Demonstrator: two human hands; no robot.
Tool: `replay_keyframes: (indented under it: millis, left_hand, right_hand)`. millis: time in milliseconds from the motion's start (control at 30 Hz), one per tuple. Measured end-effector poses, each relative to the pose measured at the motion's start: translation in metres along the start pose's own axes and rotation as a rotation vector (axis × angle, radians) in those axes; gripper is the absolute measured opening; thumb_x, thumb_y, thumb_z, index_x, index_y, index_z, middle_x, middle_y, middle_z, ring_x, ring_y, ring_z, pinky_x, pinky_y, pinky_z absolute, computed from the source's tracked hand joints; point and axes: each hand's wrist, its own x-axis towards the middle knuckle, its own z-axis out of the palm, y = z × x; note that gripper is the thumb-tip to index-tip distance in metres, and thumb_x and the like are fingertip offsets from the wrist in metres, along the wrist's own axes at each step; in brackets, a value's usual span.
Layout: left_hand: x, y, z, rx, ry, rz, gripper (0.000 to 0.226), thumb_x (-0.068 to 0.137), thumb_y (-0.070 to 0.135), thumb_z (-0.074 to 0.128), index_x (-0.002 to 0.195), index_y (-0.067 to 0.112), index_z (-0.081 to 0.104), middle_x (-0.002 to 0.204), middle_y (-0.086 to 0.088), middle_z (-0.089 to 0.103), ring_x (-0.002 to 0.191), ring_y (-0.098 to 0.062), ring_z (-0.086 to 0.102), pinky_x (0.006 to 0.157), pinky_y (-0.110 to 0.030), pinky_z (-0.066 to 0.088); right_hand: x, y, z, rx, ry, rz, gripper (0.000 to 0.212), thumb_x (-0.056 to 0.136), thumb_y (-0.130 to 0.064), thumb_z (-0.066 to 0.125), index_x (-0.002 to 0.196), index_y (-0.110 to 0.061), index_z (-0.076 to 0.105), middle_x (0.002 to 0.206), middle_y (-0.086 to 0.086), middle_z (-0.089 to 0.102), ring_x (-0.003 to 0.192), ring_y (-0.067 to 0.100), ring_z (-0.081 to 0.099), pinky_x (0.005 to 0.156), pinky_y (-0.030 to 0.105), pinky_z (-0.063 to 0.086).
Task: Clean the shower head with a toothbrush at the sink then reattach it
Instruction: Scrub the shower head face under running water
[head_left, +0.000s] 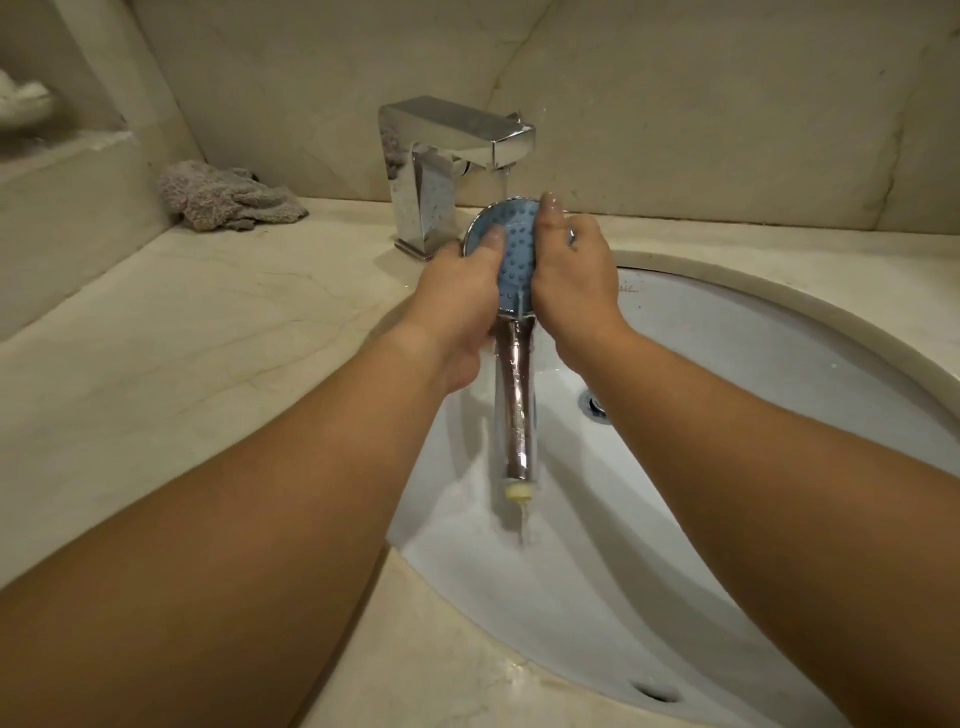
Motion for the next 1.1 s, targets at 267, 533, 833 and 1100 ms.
replay_keyframes:
  millis: [267,533,833,1100]
  left_hand:
    - [-0.005,0.000,-0.008,0.119,-0.056,-0.152,0.037,0.108,0.052,0.034,0.123,0.028,0.057,0.112,-0.009,0.076,0.095,-0.030,0.070,0.086,-0.047,0.059]
    - [-0.006,0.005,-0.003,0.006,-0.060,-0.135,0.051,0.111,0.047,0.022,0.122,0.018,0.063,0.098,-0.006,0.078,0.070,-0.016,0.072,0.058,-0.025,0.055]
    - [-0.013,0.003,-0.024,1.115,-0.321,-0.077,0.035,0.094,0.050,0.066,0.108,0.017,0.067,0.102,-0.010,0.072,0.085,-0.023,0.065,0.079,-0.039,0.055]
    - [-0.012,0.021,-0.038,0.921,-0.128,-0.024,0.028,0.080,0.018,0.087,0.104,0.013,0.074,0.090,-0.004,0.063,0.075,-0.018,0.060,0.065,-0.031,0.059]
  right_hand:
    - [0.002,-0.002,-0.001,0.142,-0.097,0.026,0.033,0.103,-0.048,0.029,0.106,-0.026,0.053,0.099,-0.005,0.062,0.094,0.011,0.061,0.084,0.038,0.055]
    - [0.005,-0.015,-0.026,-0.052,-0.226,-0.117,0.041,0.083,-0.053,0.067,0.112,-0.026,0.058,0.104,-0.003,0.065,0.092,0.013,0.065,0.075,0.034,0.060]
    - [0.009,-0.018,-0.066,0.005,-0.091,-0.017,0.045,0.079,-0.040,0.078,0.113,-0.020,0.054,0.108,0.000,0.063,0.093,0.017,0.065,0.066,0.033,0.060]
    - [0.009,0.010,-0.103,0.236,-0.076,0.395,0.041,0.088,-0.025,0.070,0.120,-0.015,0.047,0.112,0.010,0.060,0.095,0.026,0.065,0.071,0.043,0.061]
